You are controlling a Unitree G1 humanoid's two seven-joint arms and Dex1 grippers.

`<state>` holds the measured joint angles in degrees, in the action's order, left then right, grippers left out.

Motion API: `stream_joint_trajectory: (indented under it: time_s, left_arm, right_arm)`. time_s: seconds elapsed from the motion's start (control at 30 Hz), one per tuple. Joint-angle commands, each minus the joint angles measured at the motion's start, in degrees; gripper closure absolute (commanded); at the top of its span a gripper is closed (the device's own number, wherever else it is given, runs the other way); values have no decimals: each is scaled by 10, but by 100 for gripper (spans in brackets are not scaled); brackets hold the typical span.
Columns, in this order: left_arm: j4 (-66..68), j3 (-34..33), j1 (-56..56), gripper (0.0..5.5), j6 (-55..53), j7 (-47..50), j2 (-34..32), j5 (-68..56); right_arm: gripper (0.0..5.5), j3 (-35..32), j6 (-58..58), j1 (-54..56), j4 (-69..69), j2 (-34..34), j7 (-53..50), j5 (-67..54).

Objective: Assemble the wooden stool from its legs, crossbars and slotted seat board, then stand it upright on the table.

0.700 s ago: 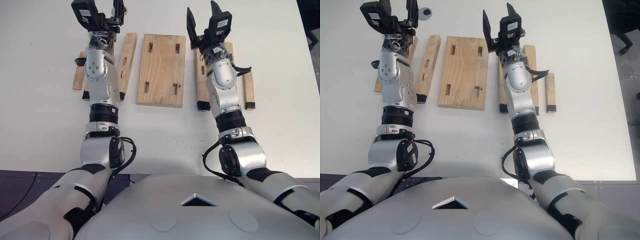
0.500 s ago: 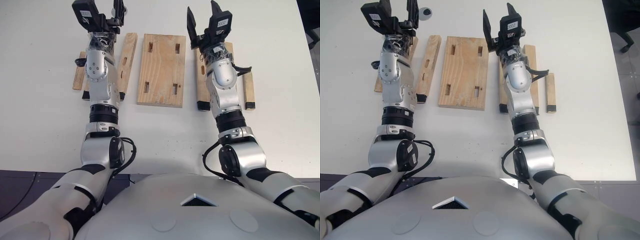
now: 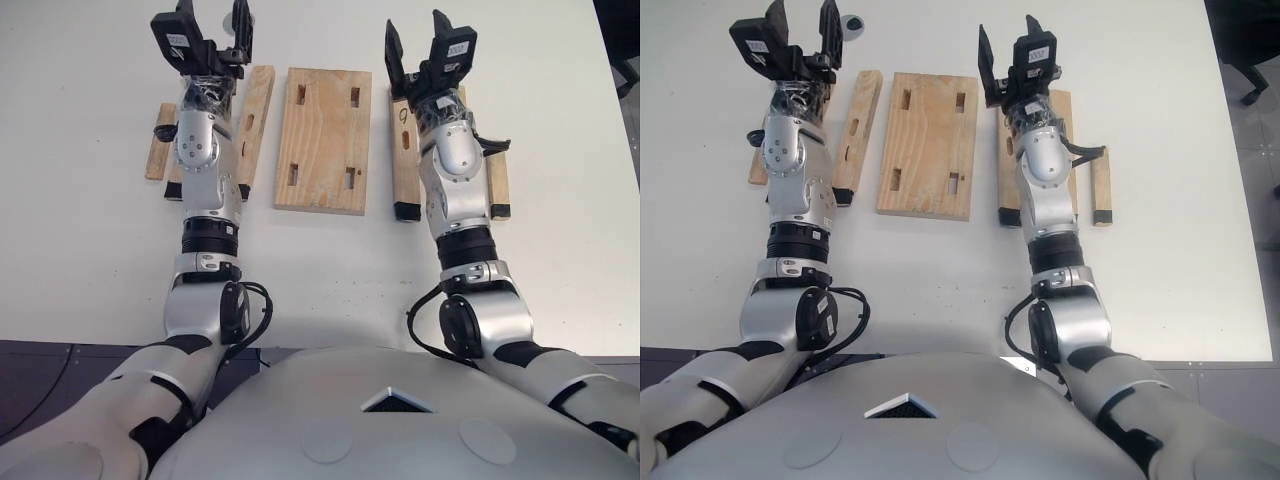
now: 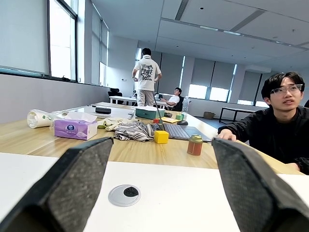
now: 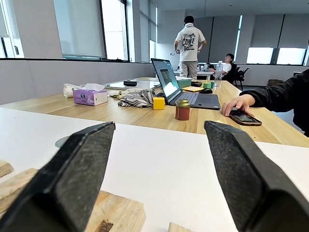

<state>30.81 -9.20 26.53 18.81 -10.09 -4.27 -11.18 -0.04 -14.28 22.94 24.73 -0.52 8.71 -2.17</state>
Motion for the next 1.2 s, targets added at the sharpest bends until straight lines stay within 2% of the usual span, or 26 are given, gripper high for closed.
stream_joint_trajectory:
  time_s: [0.03,0.33,0.5,0.77,0.93,1.1,1.2]
  left_arm:
    - [-19,3,-16,175,-10,9,2,8]
    - [-65,4,-67,175,-15,32,12,15]
    - [-90,4,-92,175,-22,43,13,18]
    - [-106,4,-100,175,-33,47,10,18]
    - [-111,5,-104,175,-39,48,10,19]
    - [-113,0,-104,175,-38,55,11,18]
    - [-112,-5,-102,175,-31,62,13,16]
  right_arm:
    - [208,-24,45,-67,-110,-42,38,-37]
    - [208,-102,168,-264,-312,-128,72,-81]
    - [208,-118,165,-369,-308,-170,112,-71]
    - [208,-106,259,-419,-313,-178,134,-83]
    - [300,-116,340,-424,-330,-177,124,-96]
    - [399,-125,358,-412,-307,-182,113,-88]
    - [419,-123,361,-404,-293,-189,111,-85]
